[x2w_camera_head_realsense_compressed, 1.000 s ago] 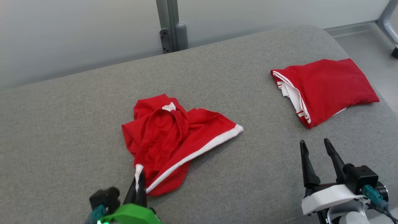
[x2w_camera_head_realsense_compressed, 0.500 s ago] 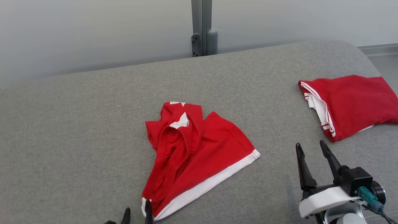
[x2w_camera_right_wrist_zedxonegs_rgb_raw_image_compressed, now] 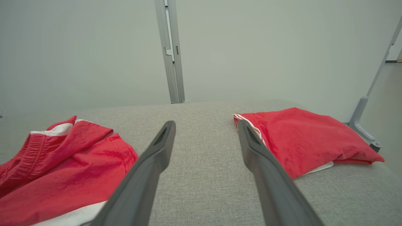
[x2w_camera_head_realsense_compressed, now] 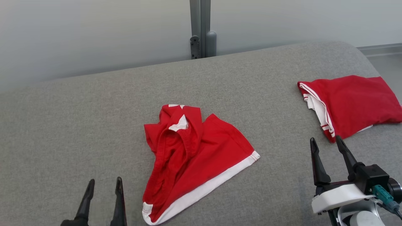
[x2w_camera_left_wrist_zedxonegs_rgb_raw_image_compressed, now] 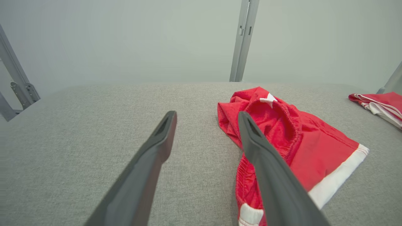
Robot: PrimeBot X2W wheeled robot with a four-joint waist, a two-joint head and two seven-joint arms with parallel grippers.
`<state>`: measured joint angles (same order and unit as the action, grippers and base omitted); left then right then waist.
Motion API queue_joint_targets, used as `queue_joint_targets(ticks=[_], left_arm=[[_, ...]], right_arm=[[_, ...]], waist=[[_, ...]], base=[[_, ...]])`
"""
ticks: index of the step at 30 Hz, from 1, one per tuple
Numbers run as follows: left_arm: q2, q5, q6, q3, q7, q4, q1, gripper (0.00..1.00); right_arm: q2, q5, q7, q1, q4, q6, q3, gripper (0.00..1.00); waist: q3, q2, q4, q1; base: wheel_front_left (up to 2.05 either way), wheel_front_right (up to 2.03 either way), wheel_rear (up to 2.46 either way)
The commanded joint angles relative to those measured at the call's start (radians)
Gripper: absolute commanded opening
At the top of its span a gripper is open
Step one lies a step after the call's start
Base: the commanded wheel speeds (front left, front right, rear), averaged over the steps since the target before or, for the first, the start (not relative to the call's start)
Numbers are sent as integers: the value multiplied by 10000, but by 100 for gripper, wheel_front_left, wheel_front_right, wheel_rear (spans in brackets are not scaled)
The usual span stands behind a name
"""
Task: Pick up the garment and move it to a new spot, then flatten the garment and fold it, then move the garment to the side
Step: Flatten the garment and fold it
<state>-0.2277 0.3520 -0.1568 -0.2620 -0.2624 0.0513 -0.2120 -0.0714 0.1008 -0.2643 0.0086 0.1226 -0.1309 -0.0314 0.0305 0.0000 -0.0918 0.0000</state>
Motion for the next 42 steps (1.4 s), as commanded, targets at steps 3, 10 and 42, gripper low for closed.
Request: queue_joint_targets(ticks=[3,10,42], left_arm=[[118,-367,230,410,-28,7,-246,100],[748,-871,1253,1273,-29,-562,208,100],[-666,-1315,2858,-1331,4187,-315,1934,100]], right_arm=[[-91,-252,3,78,-55,3,40,100],[-204,-545,3,374,64,3,132,100],[-2114,1522,3649,-2711,2280,3,3798,100]], waist=[[-157,0,-55,0],[-207,0,336,0],[1098,0,728,0]], base=[[0,0,0],[0,0,0],[0,0,0]])
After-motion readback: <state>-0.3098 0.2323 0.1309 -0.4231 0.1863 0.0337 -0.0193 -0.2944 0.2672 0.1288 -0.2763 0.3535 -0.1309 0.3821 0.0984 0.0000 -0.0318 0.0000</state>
